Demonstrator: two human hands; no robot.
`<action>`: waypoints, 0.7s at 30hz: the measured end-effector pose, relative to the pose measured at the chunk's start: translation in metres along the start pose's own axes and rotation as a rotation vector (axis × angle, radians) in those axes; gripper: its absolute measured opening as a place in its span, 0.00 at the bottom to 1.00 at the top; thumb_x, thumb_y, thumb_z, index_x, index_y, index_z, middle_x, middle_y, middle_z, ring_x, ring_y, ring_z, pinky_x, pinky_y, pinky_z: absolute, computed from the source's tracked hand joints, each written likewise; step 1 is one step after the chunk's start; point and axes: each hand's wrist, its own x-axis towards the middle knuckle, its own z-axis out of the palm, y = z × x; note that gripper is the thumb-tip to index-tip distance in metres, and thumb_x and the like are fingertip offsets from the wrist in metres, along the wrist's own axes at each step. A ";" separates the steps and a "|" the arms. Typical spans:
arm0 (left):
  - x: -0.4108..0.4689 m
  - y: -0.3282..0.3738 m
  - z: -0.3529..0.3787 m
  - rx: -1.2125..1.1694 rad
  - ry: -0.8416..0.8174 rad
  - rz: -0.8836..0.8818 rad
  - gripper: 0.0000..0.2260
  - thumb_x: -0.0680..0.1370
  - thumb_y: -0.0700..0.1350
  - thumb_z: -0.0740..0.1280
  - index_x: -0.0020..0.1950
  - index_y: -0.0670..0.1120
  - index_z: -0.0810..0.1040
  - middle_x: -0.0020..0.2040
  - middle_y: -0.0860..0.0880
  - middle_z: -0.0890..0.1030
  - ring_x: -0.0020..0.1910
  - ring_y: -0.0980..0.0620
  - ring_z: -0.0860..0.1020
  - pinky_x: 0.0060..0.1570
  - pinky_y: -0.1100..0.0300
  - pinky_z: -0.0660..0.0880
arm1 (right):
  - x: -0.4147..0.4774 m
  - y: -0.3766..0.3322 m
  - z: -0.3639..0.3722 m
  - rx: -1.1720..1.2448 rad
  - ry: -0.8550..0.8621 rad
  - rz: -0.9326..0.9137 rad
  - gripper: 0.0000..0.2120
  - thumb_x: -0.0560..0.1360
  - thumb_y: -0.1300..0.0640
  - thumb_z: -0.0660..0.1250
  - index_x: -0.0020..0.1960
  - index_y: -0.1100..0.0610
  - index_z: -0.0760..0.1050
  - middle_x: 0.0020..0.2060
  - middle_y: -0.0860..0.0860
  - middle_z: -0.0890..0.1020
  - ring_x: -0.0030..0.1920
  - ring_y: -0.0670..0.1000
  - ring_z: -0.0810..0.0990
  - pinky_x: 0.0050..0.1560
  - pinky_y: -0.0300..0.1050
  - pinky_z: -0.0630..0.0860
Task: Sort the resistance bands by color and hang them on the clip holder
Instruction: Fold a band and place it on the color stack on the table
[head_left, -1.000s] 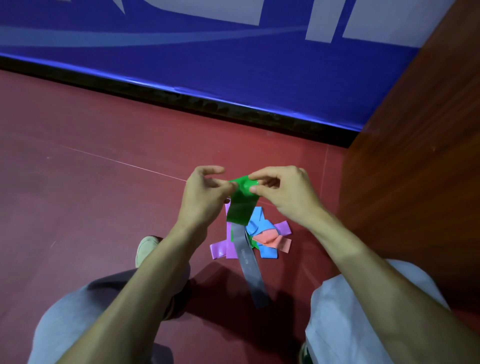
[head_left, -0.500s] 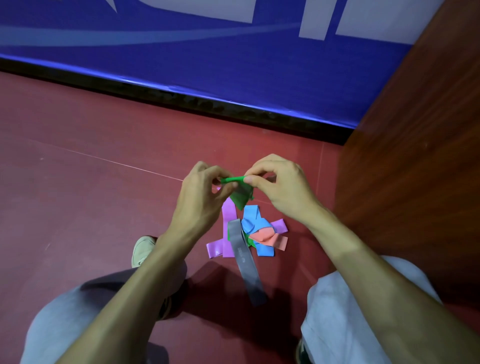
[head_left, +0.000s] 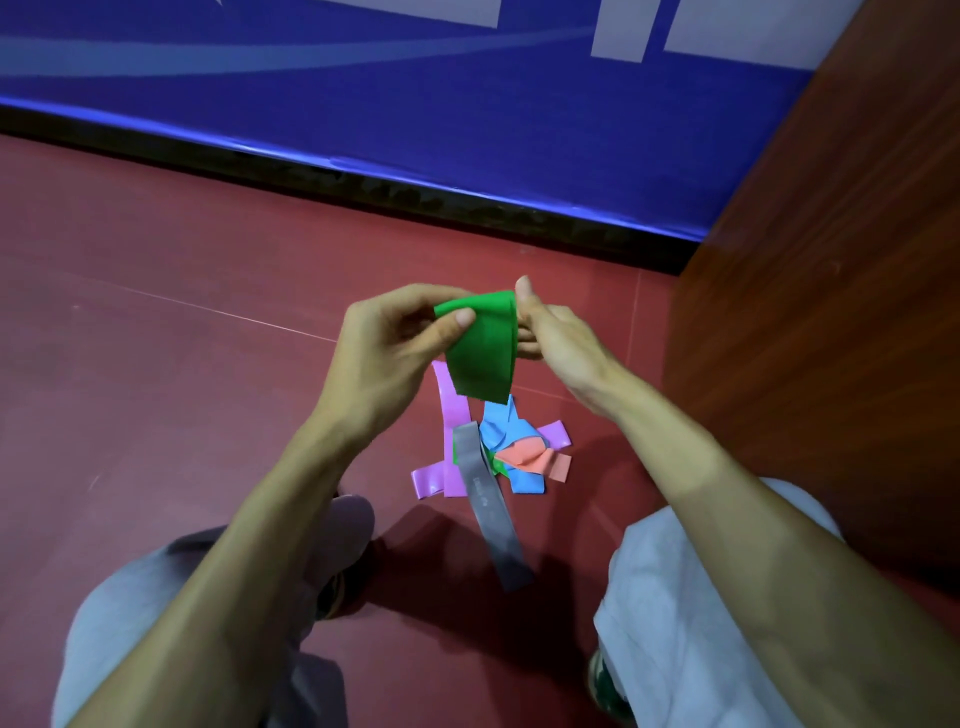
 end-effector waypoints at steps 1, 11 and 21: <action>0.000 0.001 -0.002 -0.063 0.033 -0.009 0.07 0.75 0.37 0.69 0.48 0.49 0.81 0.38 0.58 0.83 0.39 0.62 0.79 0.41 0.67 0.75 | 0.001 0.002 0.000 -0.019 -0.026 -0.003 0.30 0.83 0.44 0.46 0.51 0.63 0.81 0.47 0.57 0.85 0.48 0.49 0.82 0.57 0.41 0.76; 0.008 -0.006 -0.026 -0.351 0.418 -0.168 0.04 0.78 0.36 0.65 0.47 0.44 0.79 0.31 0.55 0.81 0.28 0.62 0.75 0.30 0.68 0.73 | 0.000 0.013 0.011 -0.102 -0.269 -0.147 0.05 0.74 0.60 0.71 0.41 0.57 0.77 0.35 0.52 0.79 0.37 0.46 0.76 0.41 0.38 0.75; 0.011 -0.009 -0.032 -0.233 0.496 -0.152 0.06 0.77 0.38 0.67 0.45 0.48 0.80 0.34 0.54 0.82 0.33 0.58 0.78 0.36 0.63 0.76 | 0.010 0.019 0.019 -0.070 -0.095 -0.156 0.11 0.70 0.72 0.71 0.40 0.57 0.77 0.31 0.49 0.82 0.28 0.43 0.79 0.34 0.35 0.78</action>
